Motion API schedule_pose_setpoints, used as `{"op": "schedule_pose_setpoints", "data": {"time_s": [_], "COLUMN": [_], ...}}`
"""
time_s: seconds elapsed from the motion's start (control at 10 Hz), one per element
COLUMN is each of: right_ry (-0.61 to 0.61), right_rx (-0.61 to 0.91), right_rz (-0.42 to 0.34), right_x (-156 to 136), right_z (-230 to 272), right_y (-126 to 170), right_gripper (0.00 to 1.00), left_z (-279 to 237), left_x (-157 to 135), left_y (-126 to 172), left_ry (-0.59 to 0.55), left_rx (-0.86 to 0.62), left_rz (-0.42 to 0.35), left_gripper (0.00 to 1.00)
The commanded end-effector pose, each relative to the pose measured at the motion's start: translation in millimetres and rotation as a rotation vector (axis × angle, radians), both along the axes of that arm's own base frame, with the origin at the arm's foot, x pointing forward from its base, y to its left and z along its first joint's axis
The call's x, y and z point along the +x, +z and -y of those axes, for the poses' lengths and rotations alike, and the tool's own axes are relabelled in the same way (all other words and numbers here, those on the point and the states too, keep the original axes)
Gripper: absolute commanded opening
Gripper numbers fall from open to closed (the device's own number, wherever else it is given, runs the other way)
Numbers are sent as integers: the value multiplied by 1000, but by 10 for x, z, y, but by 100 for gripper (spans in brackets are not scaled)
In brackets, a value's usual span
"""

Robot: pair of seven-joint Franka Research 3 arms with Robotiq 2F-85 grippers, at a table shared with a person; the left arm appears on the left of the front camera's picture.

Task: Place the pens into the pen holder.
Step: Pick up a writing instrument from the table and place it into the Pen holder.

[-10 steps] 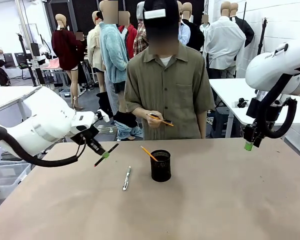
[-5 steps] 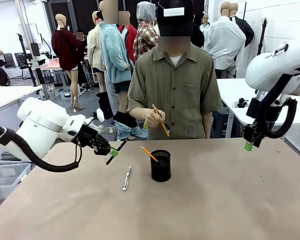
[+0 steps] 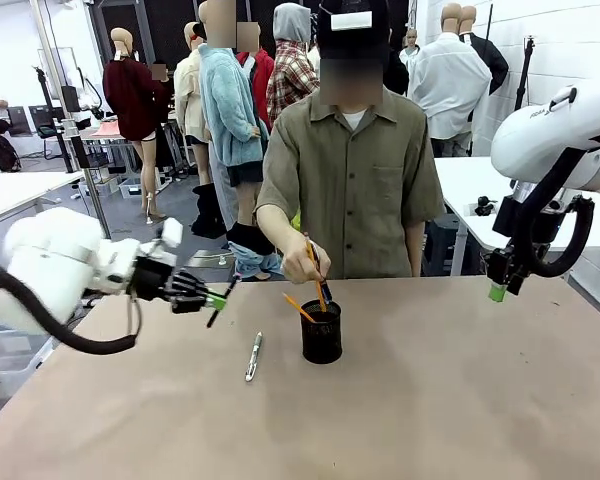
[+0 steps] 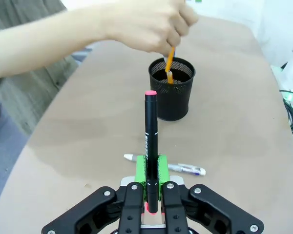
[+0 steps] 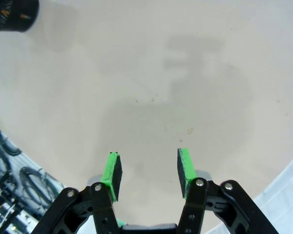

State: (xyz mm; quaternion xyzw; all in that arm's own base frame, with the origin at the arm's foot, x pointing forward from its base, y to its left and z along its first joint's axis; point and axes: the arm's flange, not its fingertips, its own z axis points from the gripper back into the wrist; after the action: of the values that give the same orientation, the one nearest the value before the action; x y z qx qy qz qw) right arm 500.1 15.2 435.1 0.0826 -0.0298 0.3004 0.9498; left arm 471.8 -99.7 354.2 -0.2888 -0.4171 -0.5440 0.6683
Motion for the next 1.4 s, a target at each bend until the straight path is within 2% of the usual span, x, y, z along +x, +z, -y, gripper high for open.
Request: {"op": "schedule_pose_setpoints", "data": {"time_s": [0.0,0.2,0.4,0.5,0.8,1.0,1.3], "right_ry": [8,8,8,8,8,8,8], "right_rx": [-2,-2,-2,-2,-2,-2,-2], "right_rz": [4,4,4,4,4,4,4], "right_x": [-31,-31,-31,-31,-31,-31,-31], "right_z": [3,3,3,3,3,3,3], "right_y": [-17,-17,-17,-17,-17,-17,-17], "right_gripper": [59,59,59,59,59,59,59], "left_z": [-787,-1394,-1696,-1722,-1286,-785,246], "left_x": [-748,-1291,-1639,-1619,-1421,-1193,-836], "left_y": [0,-168,-241,-233,-51,147,503], "left_ry": [50,139,196,204,204,165,92], "left_rx": [-114,-178,-300,-339,-423,-505,-488], "left_rz": [144,227,302,327,329,368,329], "left_gripper": [0,0,0,0,0,0,0]}}
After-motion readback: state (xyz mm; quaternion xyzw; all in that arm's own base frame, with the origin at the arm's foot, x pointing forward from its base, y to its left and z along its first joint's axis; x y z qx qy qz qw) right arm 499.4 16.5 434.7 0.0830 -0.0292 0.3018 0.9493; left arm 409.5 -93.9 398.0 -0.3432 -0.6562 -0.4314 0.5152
